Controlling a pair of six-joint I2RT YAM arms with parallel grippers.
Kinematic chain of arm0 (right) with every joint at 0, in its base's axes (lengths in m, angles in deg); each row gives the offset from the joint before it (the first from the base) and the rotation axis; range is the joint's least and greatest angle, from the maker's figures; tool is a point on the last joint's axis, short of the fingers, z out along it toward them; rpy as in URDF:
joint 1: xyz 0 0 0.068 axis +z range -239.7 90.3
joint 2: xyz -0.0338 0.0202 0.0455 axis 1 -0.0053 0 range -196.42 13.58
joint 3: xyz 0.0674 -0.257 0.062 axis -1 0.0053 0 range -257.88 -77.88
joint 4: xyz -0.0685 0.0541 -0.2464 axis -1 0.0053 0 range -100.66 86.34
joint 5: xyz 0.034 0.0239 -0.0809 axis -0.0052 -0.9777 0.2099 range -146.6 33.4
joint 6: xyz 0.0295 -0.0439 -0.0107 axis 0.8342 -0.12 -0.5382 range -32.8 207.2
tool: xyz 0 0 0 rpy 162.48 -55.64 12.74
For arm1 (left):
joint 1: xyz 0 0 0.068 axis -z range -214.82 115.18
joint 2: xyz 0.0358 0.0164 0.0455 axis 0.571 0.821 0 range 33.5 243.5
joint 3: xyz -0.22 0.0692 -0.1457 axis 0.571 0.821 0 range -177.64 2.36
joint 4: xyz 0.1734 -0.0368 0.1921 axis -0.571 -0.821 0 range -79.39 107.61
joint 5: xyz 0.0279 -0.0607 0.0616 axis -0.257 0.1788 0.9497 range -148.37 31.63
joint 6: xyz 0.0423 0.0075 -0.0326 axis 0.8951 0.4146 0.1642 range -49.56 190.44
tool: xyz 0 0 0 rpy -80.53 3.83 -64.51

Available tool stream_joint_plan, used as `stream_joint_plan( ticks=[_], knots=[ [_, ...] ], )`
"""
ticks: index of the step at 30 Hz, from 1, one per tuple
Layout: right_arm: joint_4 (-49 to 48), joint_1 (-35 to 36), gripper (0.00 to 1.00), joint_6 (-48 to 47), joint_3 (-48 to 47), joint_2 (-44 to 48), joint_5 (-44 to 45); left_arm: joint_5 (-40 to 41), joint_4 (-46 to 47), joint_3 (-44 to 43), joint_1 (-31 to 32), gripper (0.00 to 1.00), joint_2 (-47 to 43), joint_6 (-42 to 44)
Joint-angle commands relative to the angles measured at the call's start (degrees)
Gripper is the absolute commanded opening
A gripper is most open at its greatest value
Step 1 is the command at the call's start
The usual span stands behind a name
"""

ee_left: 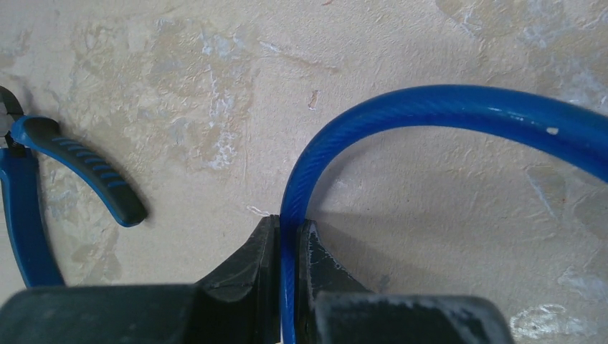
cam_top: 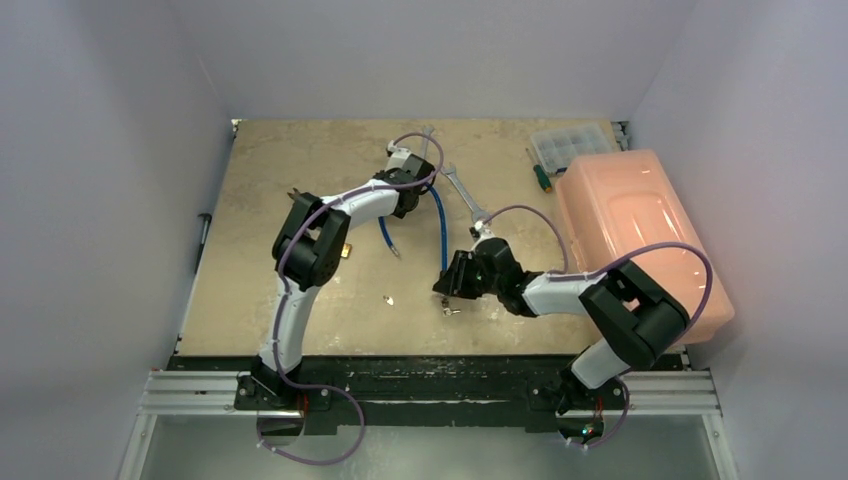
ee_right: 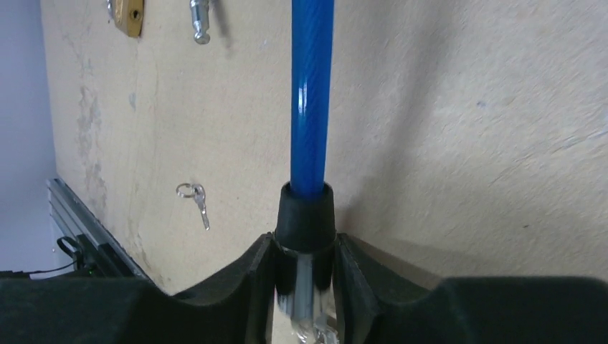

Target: Unlock with the key

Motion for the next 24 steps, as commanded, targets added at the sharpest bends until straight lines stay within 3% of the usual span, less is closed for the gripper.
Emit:
stream_joint_plan(
  ticks=[1,4,8,15,20,24],
  knots=[
    [4.6,-2.0,0.47,-4.1,-2.3,-0.8,-2.0,4.4,-0.2,-1.5,-1.4,0.05,2.2,0.2],
    [8.5,-3.1,0.64,-5.7,-4.7,1.1,-0.8,4.5,-0.2,-1.6,-1.7,0.06,2.5,0.4],
    [13.5,-3.4,0.74,-7.3,-7.0,3.9,0.8,4.4,-0.5,-1.9,-2.3,0.07,2.8,-0.2],
    [18.4,-3.4,0.79,-7.7,-6.1,10.9,2.7,4.3,-0.6,-2.1,-2.6,0.27,1.2,0.1],
    [24.3,-3.4,0.80,-8.3,-5.8,19.8,5.3,5.6,-1.9,-2.6,-2.9,0.53,-0.5,0.6],
    [30.8,-3.4,0.81,-9.2,-6.9,27.1,7.4,6.5,-3.5,-2.4,-3.3,0.68,-2.4,-0.2]
  ],
)
